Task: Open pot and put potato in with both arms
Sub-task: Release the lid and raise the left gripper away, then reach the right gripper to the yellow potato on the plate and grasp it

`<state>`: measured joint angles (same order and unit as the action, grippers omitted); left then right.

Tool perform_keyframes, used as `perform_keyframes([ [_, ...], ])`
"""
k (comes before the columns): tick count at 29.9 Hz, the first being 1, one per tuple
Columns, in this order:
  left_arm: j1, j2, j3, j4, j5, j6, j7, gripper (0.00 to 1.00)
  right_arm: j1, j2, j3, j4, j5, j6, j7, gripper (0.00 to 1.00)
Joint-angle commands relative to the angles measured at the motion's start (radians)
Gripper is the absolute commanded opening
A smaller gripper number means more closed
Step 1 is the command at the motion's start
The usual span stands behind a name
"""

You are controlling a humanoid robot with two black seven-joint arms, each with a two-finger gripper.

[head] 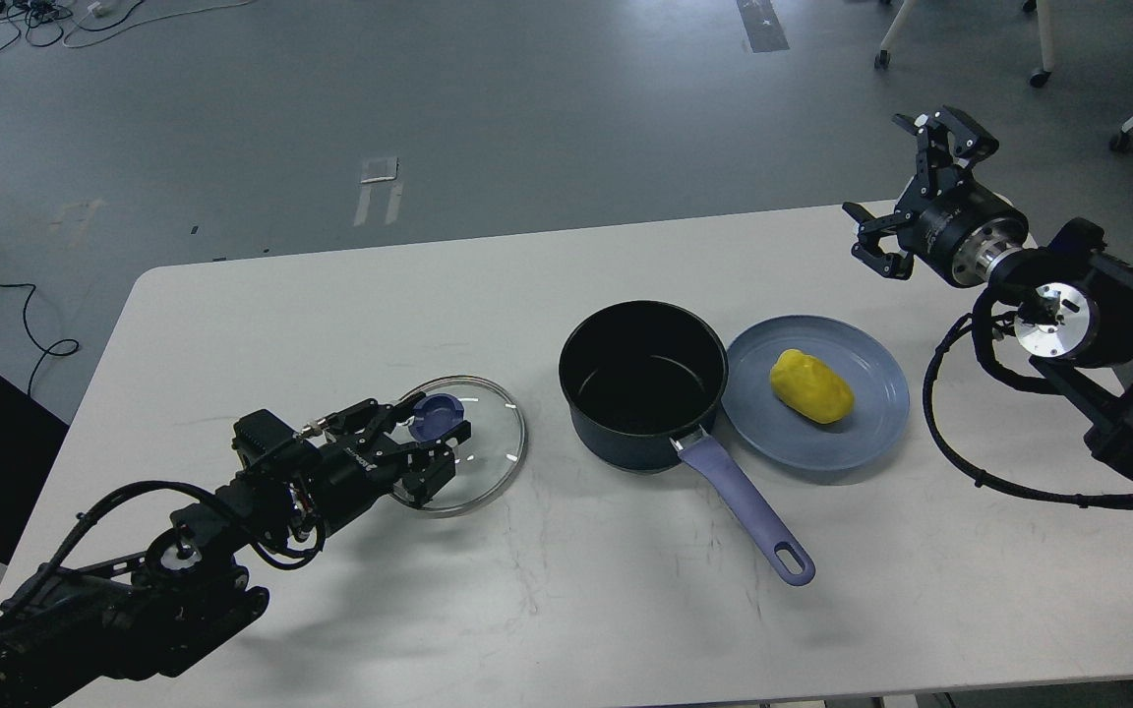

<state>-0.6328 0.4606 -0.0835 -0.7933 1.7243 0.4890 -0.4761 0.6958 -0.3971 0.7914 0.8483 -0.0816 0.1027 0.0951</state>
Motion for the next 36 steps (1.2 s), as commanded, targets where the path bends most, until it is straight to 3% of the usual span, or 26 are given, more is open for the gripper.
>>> perform_keyframes([
  [1, -0.001, -0.011, 0.001, 0.009, -0.044, 0.0, -0.001, 0.97, -0.001, 0.0, 0.0, 0.0, 0.0, 0.0, 0.0, 1.0],
  [8, -0.036, 0.0, -0.016, -0.024, -0.236, 0.0, -0.013, 0.98, 0.031, -0.032, -0.046, 0.009, -0.018, 0.018, 0.0, 1.0],
  [11, -0.113, 0.01, -0.01, -0.082, -0.388, 0.0, -0.013, 0.98, 0.074, -0.094, -0.106, 0.021, -0.079, 0.02, 0.018, 1.0],
  [14, -0.177, 0.055, -0.025, -0.182, -0.584, 0.0, -0.013, 0.98, 0.14, -0.166, -0.211, 0.075, -0.27, 0.028, 0.058, 1.0],
  [16, -0.225, 0.058, -0.07, -0.208, -0.768, -0.044, -0.013, 0.98, 0.175, -0.224, -0.3, 0.129, -0.464, 0.029, 0.103, 1.0],
  [17, -0.252, 0.053, -0.097, -0.211, -0.899, -0.087, 0.017, 0.98, 0.209, -0.268, -0.36, 0.159, -0.606, 0.031, 0.154, 1.0],
  [19, -0.272, 0.05, -0.111, -0.211, -1.001, -0.118, 0.077, 0.98, 0.232, -0.308, -0.417, 0.173, -0.735, 0.029, 0.21, 1.0],
  [21, -0.32, 0.03, -0.119, -0.213, -1.113, -0.145, 0.187, 0.98, 0.258, -0.335, -0.532, 0.178, -0.957, 0.029, 0.303, 1.0],
  [23, -0.332, 0.006, -0.165, -0.213, -1.155, -0.151, 0.24, 0.98, 0.261, -0.338, -0.586, 0.176, -1.08, 0.02, 0.357, 1.0],
  [25, -0.332, -0.014, -0.221, -0.214, -1.195, -0.168, 0.276, 0.98, 0.257, -0.339, -0.612, 0.175, -1.145, 0.009, 0.377, 1.0],
  [27, -0.326, -0.046, -0.323, -0.215, -1.268, -0.223, 0.353, 0.98, 0.246, -0.335, -0.65, 0.175, -1.231, -0.026, 0.39, 1.0],
  [29, -0.314, -0.072, -0.433, -0.215, -1.362, -0.297, 0.474, 0.98, 0.229, -0.322, -0.71, 0.17, -1.323, -0.104, 0.394, 1.0],
  [30, -0.309, -0.076, -0.45, -0.215, -1.38, -0.312, 0.5, 0.98, 0.229, -0.315, -0.725, 0.167, -1.336, -0.122, 0.394, 1.0],
  [32, -0.298, -0.083, -0.482, -0.215, -1.414, -0.346, 0.545, 0.98, 0.228, -0.293, -0.762, 0.158, -1.356, -0.146, 0.394, 1.0],
  [36, -0.292, -0.082, -0.484, -0.215, -1.417, -0.359, 0.545, 0.98, 0.225, -0.278, -0.814, 0.143, -1.356, -0.153, 0.394, 0.98],
])
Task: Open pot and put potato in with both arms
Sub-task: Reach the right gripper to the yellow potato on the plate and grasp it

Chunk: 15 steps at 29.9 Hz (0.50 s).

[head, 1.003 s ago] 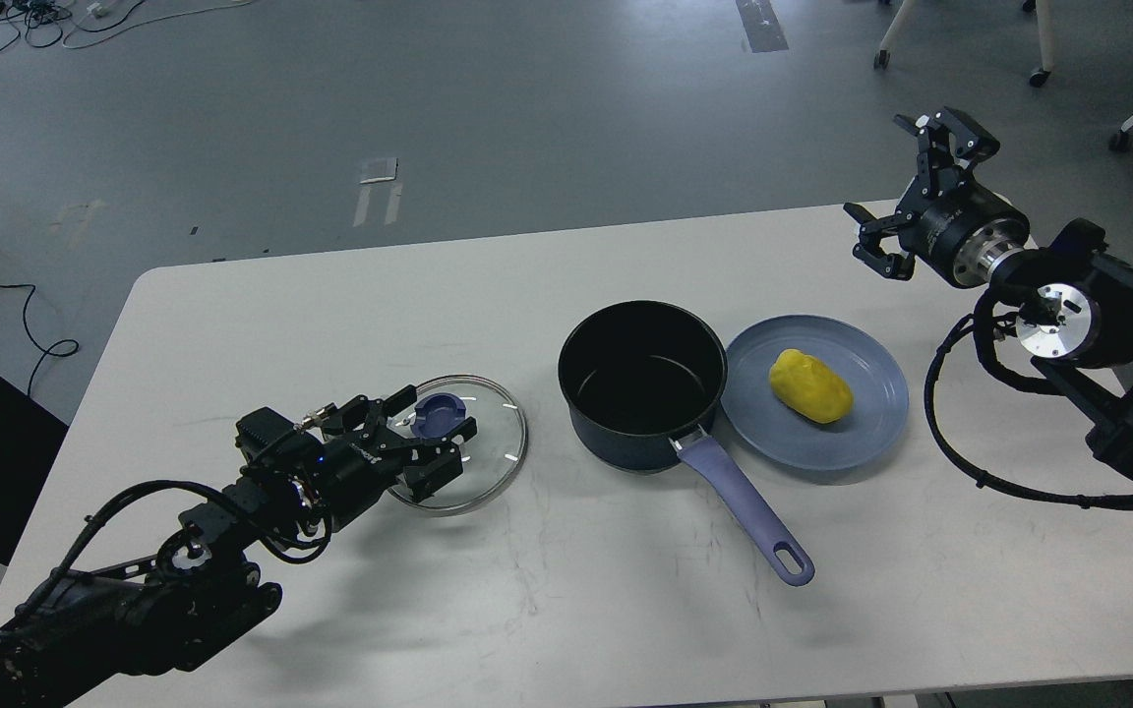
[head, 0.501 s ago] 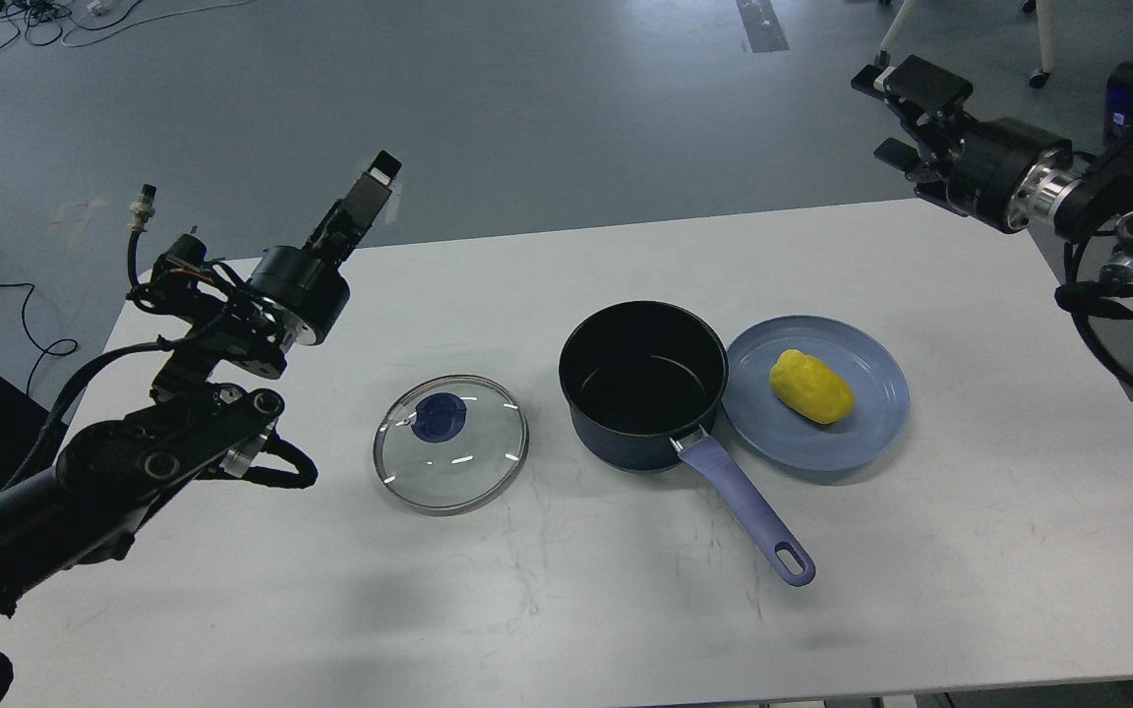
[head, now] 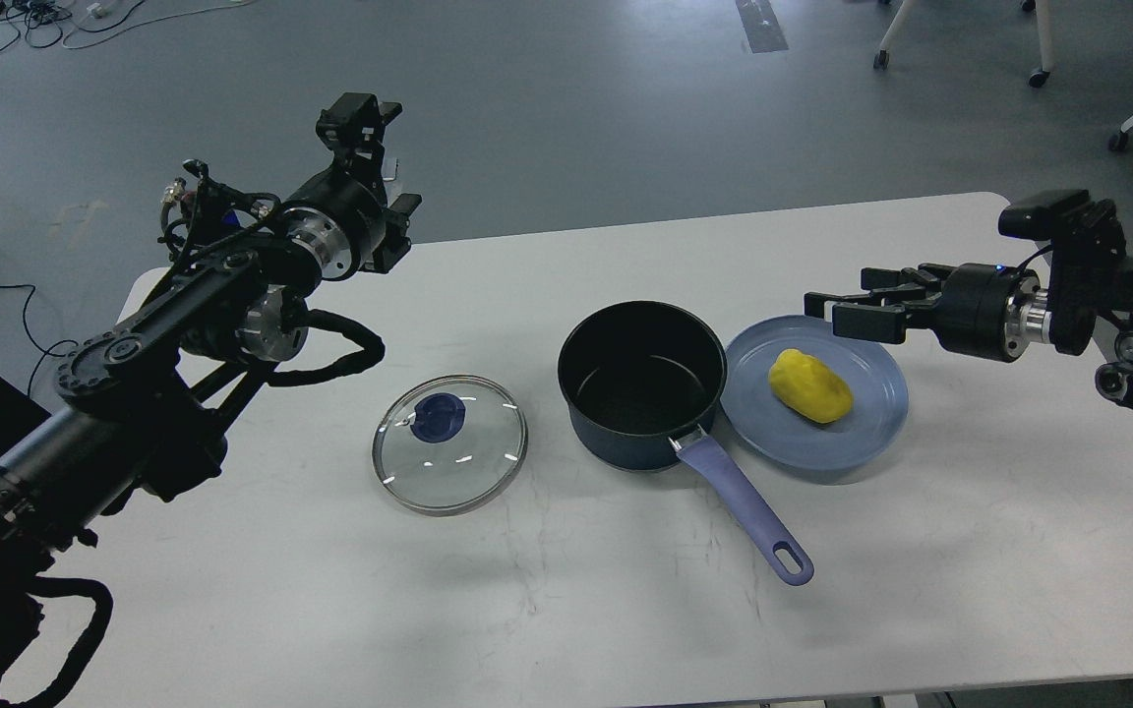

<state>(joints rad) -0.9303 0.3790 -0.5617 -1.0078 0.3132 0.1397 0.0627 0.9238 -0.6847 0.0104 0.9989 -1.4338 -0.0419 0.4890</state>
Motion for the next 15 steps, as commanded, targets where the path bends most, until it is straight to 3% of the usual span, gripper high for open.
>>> perform_keyframes([
  [1, 0.008, 0.0, -0.003, 0.001, -0.006, -0.009, 0.006, 0.98, -0.009, 0.013, -0.041, -0.008, -0.004, -0.009, 0.0, 0.97],
  [8, 0.024, 0.004, -0.001, 0.001, -0.002, -0.005, 0.0, 0.98, -0.034, 0.083, -0.047, -0.06, -0.004, -0.009, 0.0, 0.97],
  [15, 0.03, 0.003, 0.005, 0.001, 0.004, -0.003, -0.032, 0.98, -0.057, 0.166, -0.05, -0.14, -0.004, -0.01, 0.0, 0.97],
])
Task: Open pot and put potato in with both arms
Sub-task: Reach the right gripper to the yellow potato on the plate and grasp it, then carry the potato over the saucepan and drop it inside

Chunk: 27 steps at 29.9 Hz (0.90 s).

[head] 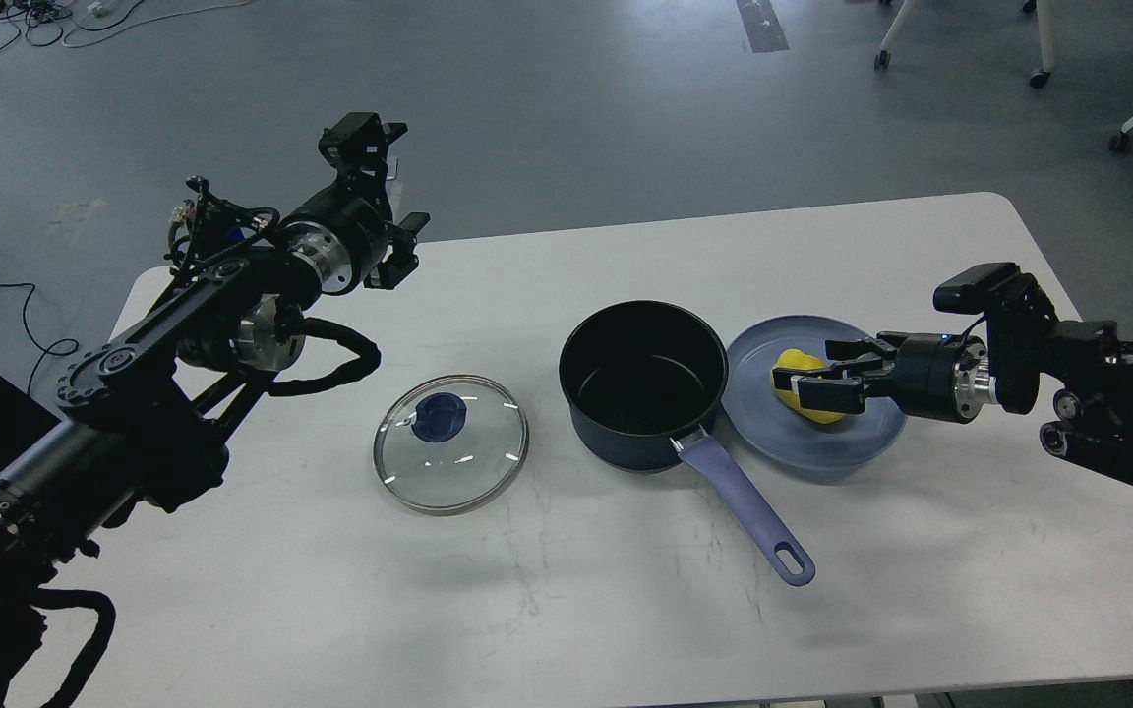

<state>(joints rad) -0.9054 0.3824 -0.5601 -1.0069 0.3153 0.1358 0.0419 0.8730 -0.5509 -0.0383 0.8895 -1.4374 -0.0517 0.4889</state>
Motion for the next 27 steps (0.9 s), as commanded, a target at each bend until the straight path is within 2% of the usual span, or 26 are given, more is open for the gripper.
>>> perform_keyframes([
  [1, 0.006, 0.0, 0.005, -0.001, 0.002, 0.001, -0.011, 0.98, -0.006, 0.038, -0.002, -0.037, 0.0, 0.0, 0.0, 0.97],
  [5, 0.023, 0.0, 0.005, -0.001, 0.002, 0.002, -0.013, 0.98, -0.008, 0.071, -0.032, -0.072, 0.0, -0.002, 0.0, 0.93],
  [6, 0.025, 0.0, 0.005, 0.001, 0.004, 0.002, -0.013, 0.98, -0.009, 0.075, -0.04, -0.078, 0.0, -0.002, 0.0, 0.81],
  [8, 0.026, 0.001, 0.005, -0.001, 0.004, 0.001, -0.013, 0.98, -0.009, 0.077, -0.044, -0.08, 0.0, -0.002, 0.0, 0.66],
  [9, 0.029, 0.001, 0.005, 0.001, 0.005, 0.002, -0.013, 0.98, -0.009, 0.078, -0.051, -0.08, 0.0, -0.002, 0.0, 0.51],
  [11, 0.034, 0.0, 0.005, 0.001, 0.014, 0.002, -0.013, 0.98, -0.008, 0.08, -0.064, -0.08, 0.0, -0.002, 0.0, 0.32],
  [12, 0.036, 0.0, 0.005, 0.001, 0.018, 0.002, -0.013, 0.98, -0.003, 0.08, -0.075, -0.08, 0.0, -0.002, 0.0, 0.26],
  [15, 0.036, -0.002, 0.005, 0.001, 0.019, 0.002, -0.013, 0.98, 0.004, 0.086, -0.083, -0.083, 0.0, -0.008, 0.0, 0.21],
  [22, 0.042, -0.005, 0.005, 0.001, 0.041, 0.004, -0.014, 0.98, 0.066, 0.083, -0.075, -0.077, 0.002, -0.06, 0.0, 0.22],
  [27, 0.042, -0.007, 0.005, 0.001, 0.041, 0.002, -0.014, 0.98, 0.172, 0.057, -0.094, -0.109, -0.005, -0.171, 0.0, 0.22],
])
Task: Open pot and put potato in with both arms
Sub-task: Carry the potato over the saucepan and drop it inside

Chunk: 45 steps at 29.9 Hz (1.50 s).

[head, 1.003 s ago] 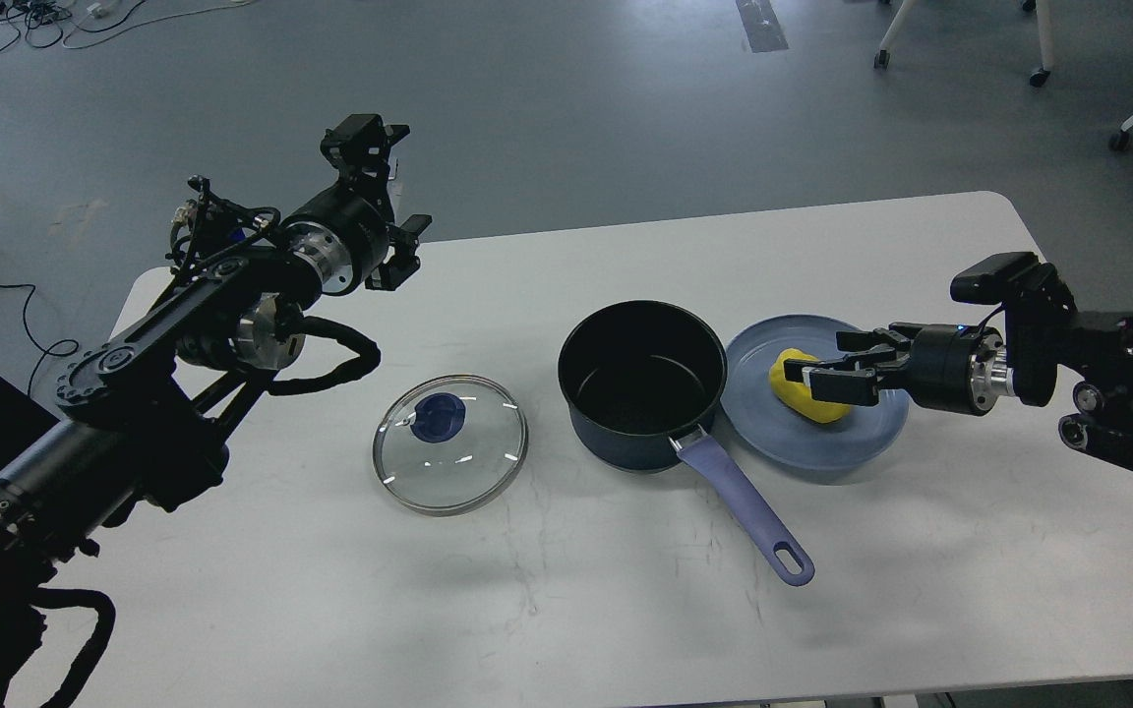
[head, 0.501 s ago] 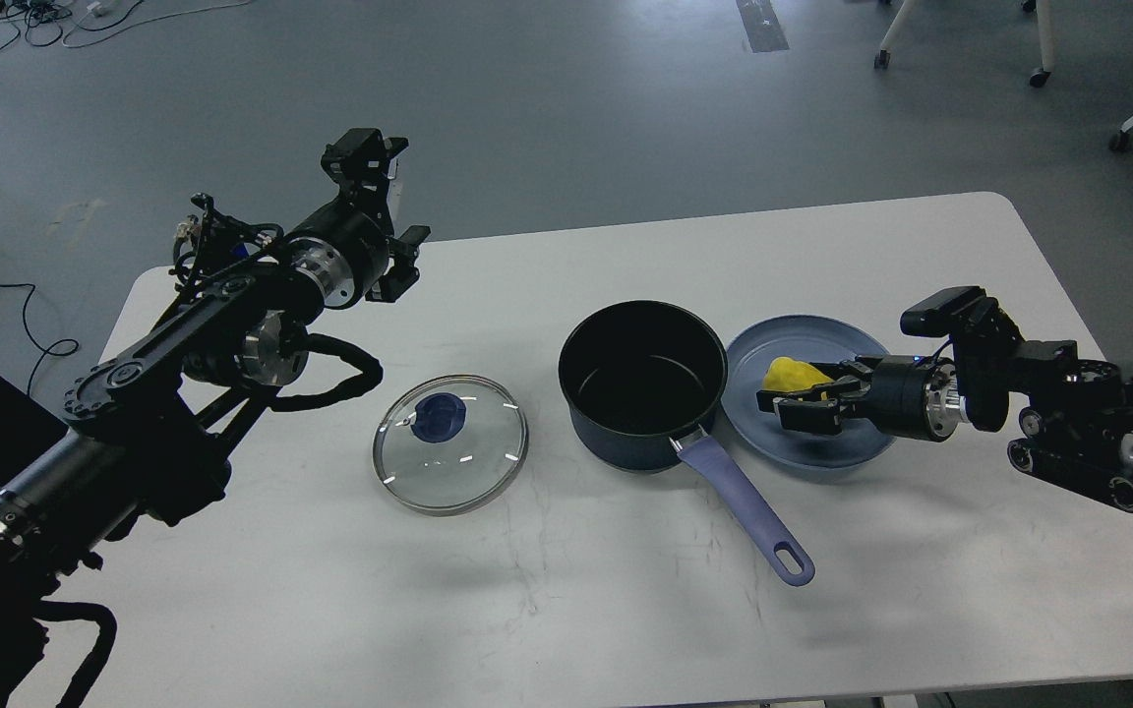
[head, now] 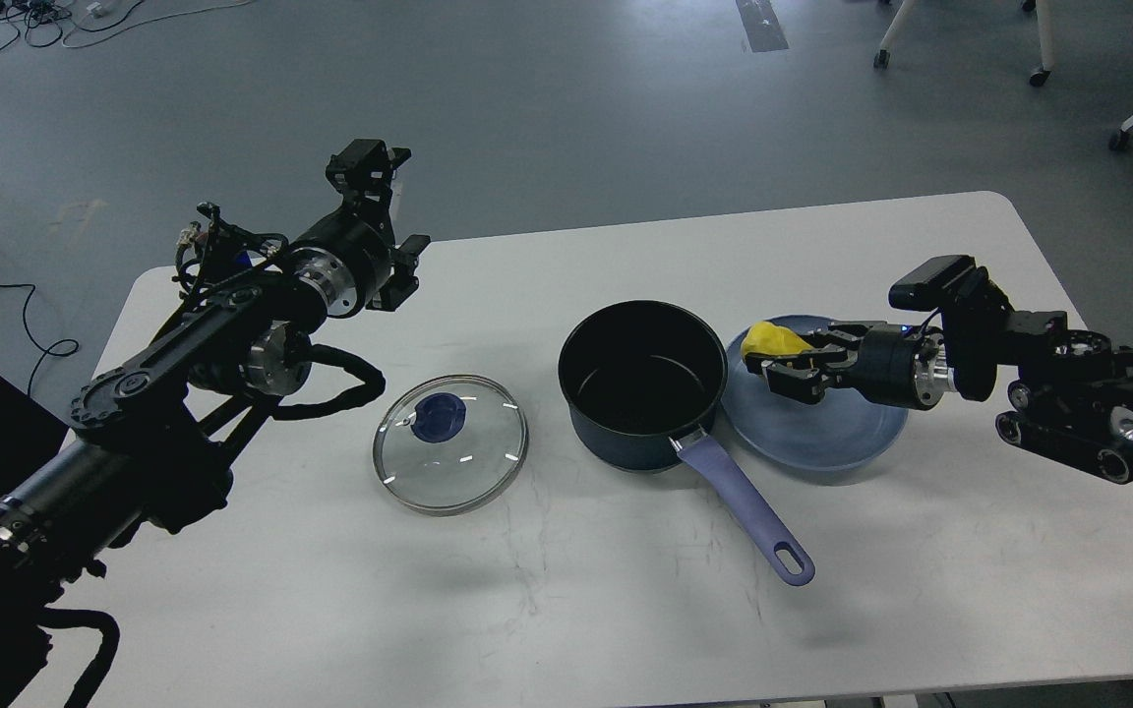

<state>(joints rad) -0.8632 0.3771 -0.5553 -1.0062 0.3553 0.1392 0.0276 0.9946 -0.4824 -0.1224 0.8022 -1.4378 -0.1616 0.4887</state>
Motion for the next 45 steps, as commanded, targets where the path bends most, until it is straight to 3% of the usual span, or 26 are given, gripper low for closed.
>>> perform_keyframes([
  [1, 0.0, -0.003, 0.001, 0.0, 0.001, -0.001, 0.0, 0.98, 0.064, -0.009, -0.017, -0.024, -0.006, -0.07, 0.0, 0.22],
  [4, 0.0, -0.023, 0.001, 0.0, 0.001, -0.001, 0.002, 0.98, 0.131, 0.011, -0.057, -0.023, -0.009, -0.09, 0.0, 0.22],
  [10, -0.005, -0.037, -0.002, 0.0, -0.001, -0.004, 0.017, 0.98, 0.16, 0.208, -0.164, -0.064, -0.01, -0.108, 0.0, 0.24],
  [15, -0.005, -0.026, -0.008, -0.005, -0.007, -0.027, 0.026, 0.98, 0.157, 0.249, -0.187, -0.092, -0.009, -0.108, 0.0, 0.29],
  [17, -0.004, -0.021, -0.015, -0.02, -0.012, -0.056, 0.031, 0.98, 0.153, 0.268, -0.189, -0.09, -0.009, -0.11, 0.0, 0.38],
  [18, -0.002, -0.014, -0.017, -0.028, -0.016, -0.069, 0.034, 0.98, 0.148, 0.269, -0.191, -0.087, -0.007, -0.11, 0.0, 0.61],
  [19, 0.0, -0.007, -0.017, -0.032, -0.018, -0.075, 0.037, 0.98, 0.147, 0.269, -0.192, -0.084, -0.004, -0.111, 0.0, 0.91],
  [20, 0.001, -0.007, -0.017, -0.032, -0.018, -0.076, 0.037, 0.98, 0.144, 0.268, -0.192, -0.081, -0.003, -0.111, 0.0, 0.96],
  [22, 0.004, -0.003, -0.02, -0.032, -0.018, -0.089, 0.041, 0.98, 0.142, 0.265, -0.192, -0.077, -0.001, -0.111, 0.0, 1.0],
  [29, 0.012, -0.003, -0.055, -0.032, -0.019, -0.17, 0.046, 0.98, 0.142, 0.261, -0.131, -0.066, 0.063, -0.11, 0.0, 1.0],
  [34, 0.023, 0.008, -0.075, -0.032, -0.019, -0.234, 0.041, 0.98, 0.147, 0.252, -0.008, -0.028, 0.394, -0.087, 0.0, 1.0],
  [37, 0.062, 0.006, -0.136, -0.032, -0.025, -0.317, 0.037, 0.98, 0.148, 0.22, 0.093, 0.015, 0.797, 0.046, 0.0, 1.0],
  [39, 0.088, 0.0, -0.195, -0.032, -0.082, -0.348, 0.043, 0.98, 0.135, 0.13, 0.208, 0.07, 1.119, 0.257, 0.0, 1.0],
  [40, 0.089, 0.0, -0.195, -0.032, -0.082, -0.348, 0.043, 0.98, 0.134, 0.13, 0.208, 0.071, 1.12, 0.258, 0.0, 1.0],
  [41, 0.095, 0.0, -0.204, -0.032, -0.113, -0.354, 0.044, 0.98, 0.11, 0.087, 0.254, 0.083, 1.283, 0.378, 0.0, 1.0],
  [43, 0.11, 0.002, -0.206, -0.032, -0.137, -0.357, 0.044, 0.98, 0.057, 0.062, 0.315, 0.081, 1.461, 0.518, -0.001, 1.0],
  [45, 0.136, 0.0, -0.212, -0.032, -0.141, -0.372, 0.04, 0.98, 0.009, 0.061, 0.374, 0.084, 1.534, 0.544, -0.048, 1.0],
])
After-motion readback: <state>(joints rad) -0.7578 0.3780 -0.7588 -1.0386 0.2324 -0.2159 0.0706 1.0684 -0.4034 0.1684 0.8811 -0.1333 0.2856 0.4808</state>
